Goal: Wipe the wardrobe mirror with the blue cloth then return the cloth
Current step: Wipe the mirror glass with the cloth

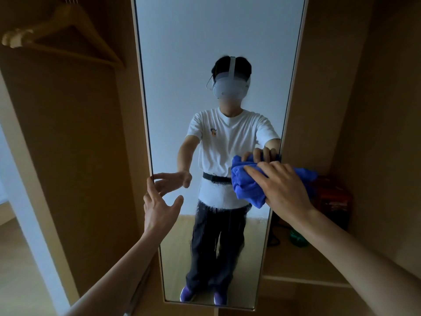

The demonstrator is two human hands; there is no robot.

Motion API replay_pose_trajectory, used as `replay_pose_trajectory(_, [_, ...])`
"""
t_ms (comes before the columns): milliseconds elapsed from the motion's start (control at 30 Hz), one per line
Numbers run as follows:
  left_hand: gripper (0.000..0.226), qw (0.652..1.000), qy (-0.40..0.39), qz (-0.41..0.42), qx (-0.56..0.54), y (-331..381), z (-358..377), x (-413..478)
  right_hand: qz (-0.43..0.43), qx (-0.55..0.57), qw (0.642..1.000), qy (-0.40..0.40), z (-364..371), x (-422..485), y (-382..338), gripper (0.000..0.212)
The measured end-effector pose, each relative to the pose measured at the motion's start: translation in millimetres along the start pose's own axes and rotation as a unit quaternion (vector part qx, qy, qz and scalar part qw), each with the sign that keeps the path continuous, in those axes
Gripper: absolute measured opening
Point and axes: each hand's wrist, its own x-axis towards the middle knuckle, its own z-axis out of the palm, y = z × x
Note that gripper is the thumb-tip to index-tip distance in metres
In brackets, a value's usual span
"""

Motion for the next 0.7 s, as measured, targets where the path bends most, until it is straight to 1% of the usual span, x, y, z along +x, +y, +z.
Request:
replay_pose_trajectory(67, [0.104,1.000,-0.006,-0.001,-0.001,1,-3,0,0.008,0.003,1.000,-0.010,-5,1,0,0.065])
replay_pose_trajectory(133, [0.103,1.000,-0.014,0.001,-0.005,1,-6,0,0.035,0.016,0.999,-0.010,-12,3,2,0.067])
replay_pose_trajectory(200, [0.103,1.000,-0.021,0.002,-0.008,1,-9,-1,0.099,0.060,0.993,0.001,-20,8,5,0.071])
replay_pose_trajectory(267, [0.102,1.000,-0.025,0.000,-0.012,1,-11,-1,0.179,0.105,0.978,0.011,-28,13,10,0.073])
replay_pose_trajectory(333, [0.102,1.000,-0.024,-0.001,-0.015,1,-13,0,0.240,0.137,0.960,0.044,-33,18,17,0.064])
replay_pose_trajectory(400, [0.101,1.000,-0.020,-0.004,-0.013,2,-13,0,0.279,0.163,0.944,0.072,-37,24,24,0.053])
replay_pose_trajectory(467, [0.101,1.000,-0.017,-0.006,-0.010,3,-12,1,0.284,0.184,0.938,0.072,-39,28,29,0.048])
replay_pose_trajectory(567, [0.102,1.000,-0.014,-0.002,-0.003,2,-10,2,0.272,0.196,0.940,0.069,-34,29,31,0.041])
replay_pose_trajectory(633, [0.102,1.000,-0.010,0.002,0.002,1,-9,3,0.270,0.198,0.939,0.084,-30,28,29,0.040])
replay_pose_trajectory(700, [0.102,1.000,-0.006,0.005,0.003,-1,-9,4,0.279,0.191,0.937,0.089,-28,30,23,0.043])
